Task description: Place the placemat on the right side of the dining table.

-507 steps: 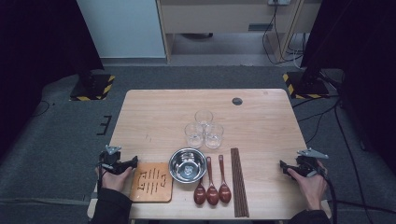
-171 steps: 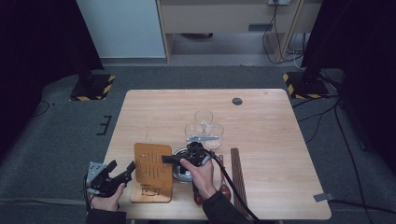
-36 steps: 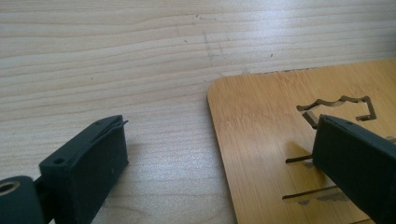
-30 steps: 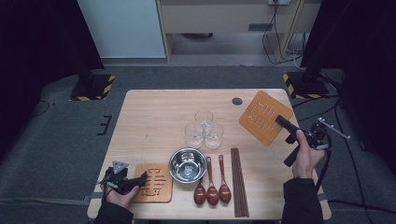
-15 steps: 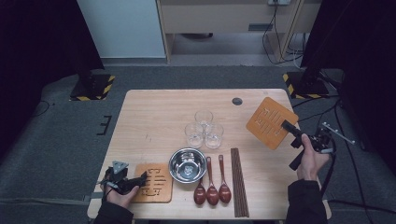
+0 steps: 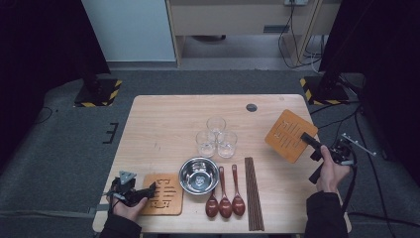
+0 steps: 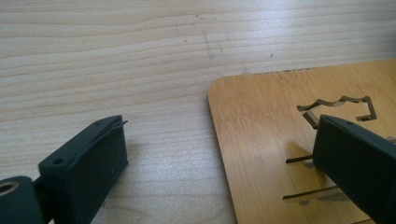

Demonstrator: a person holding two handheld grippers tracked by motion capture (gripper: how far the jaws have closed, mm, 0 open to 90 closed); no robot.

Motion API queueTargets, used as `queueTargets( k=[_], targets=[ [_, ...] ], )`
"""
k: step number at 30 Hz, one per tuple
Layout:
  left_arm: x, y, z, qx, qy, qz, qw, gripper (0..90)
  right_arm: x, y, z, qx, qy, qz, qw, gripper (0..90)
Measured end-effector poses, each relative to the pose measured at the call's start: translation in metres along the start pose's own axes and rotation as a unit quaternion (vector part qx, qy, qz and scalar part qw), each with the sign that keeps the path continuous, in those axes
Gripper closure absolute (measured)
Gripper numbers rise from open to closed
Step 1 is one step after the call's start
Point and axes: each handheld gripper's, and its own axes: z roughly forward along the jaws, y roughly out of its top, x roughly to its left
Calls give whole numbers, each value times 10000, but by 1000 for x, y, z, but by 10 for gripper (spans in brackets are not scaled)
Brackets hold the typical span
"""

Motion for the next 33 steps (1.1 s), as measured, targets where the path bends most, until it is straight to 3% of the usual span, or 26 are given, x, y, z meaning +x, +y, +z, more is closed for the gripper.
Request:
queueTargets(
  k=[3,16,19,33],
  targets=[
    [0,0,0,0,0,0,10000,21,-8,-3,1,64,-136,23,9999,869],
    [0,0,0,1,0,1,10000,21,-14,-11,9,275,-363,-3,9990,869],
    [0,0,0,1,0,1,10000,21,-19,-12,9,324,-503,-38,9982,869],
    [0,0,0,1,1,2,10000,21,-24,-15,11,406,-625,-25,9972,861]
  ],
)
